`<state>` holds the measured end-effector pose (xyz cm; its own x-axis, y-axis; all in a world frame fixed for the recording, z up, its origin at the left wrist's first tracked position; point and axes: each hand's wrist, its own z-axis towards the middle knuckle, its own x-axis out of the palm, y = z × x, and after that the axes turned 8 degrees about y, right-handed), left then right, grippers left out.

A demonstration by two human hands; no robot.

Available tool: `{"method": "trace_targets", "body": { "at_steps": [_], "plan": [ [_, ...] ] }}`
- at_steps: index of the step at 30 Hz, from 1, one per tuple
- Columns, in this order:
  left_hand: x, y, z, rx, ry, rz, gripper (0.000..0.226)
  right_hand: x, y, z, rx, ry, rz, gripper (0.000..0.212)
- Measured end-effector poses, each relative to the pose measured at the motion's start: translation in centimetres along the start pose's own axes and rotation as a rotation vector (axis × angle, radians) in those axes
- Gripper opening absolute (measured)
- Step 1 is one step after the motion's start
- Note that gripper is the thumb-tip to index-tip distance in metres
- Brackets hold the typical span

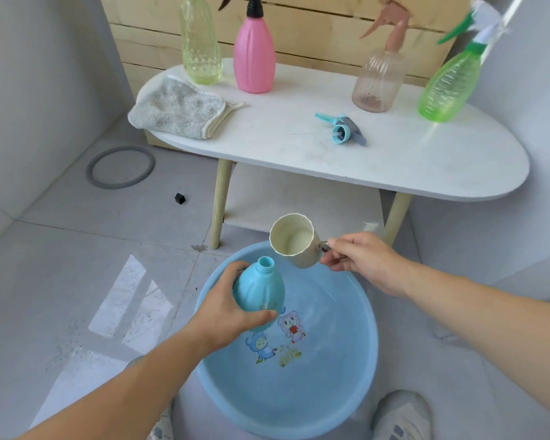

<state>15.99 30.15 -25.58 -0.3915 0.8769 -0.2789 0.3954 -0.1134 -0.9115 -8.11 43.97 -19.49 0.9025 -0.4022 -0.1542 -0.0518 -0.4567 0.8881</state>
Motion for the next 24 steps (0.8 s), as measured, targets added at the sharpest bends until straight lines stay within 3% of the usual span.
{"method": "trace_targets", "body": {
  "at_steps": [10, 24],
  "plan": [
    [0.2, -3.2, -0.5, 0.056, 0.025, -0.063, 0.084, -0.2, 6.1, -6.9, -0.181, -0.091, -0.188, 0.034],
    [0.4, -3.9, -0.6, 0.053, 0.029, -0.026, 0.082, 0.3, 7.0, -8.0, -0.298, -0.18, -0.416, 0.023]
  ]
}}
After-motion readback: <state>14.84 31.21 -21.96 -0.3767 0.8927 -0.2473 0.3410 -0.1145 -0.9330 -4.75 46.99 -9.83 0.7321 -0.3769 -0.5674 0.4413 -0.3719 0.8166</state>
